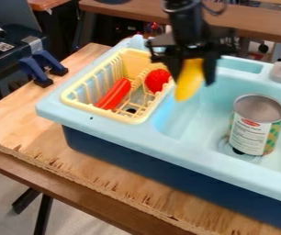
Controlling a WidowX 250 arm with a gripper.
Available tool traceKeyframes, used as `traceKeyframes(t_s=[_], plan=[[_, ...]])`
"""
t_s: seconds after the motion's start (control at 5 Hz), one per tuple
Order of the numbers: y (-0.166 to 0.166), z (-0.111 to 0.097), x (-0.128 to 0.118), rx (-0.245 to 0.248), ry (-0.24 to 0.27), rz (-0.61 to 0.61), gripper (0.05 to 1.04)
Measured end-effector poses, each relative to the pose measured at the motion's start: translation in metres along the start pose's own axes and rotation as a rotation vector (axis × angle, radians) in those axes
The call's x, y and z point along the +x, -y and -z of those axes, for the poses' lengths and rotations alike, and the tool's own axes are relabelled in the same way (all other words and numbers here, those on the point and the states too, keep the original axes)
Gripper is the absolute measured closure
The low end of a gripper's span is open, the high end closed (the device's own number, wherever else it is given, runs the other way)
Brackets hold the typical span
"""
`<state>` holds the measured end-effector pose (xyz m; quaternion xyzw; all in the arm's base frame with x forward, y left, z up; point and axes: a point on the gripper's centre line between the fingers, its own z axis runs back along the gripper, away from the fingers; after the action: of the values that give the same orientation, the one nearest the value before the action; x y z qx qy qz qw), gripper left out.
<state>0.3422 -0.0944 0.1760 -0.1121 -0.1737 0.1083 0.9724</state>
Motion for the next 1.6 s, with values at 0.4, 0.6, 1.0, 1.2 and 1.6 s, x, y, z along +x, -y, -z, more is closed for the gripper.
traceKeyframes(t_s=[0.4, 0.6, 1.0, 1.2, 1.6], plan=[[0.016, 0.032, -0.025, -0.004, -0.122, 0.09, 0.53], [0.01, 0.043, -0.032, 0.042, -0.16, 0.095, 0.53], [0.004, 0.051, -0.029, 0.08, -0.149, 0.079, 0.53], [0.0, 0.069, -0.034, 0.121, -0.179, 0.088, 0.454], [0.017, 0.076, -0.055, 0.079, -0.21, 0.195, 0.073]])
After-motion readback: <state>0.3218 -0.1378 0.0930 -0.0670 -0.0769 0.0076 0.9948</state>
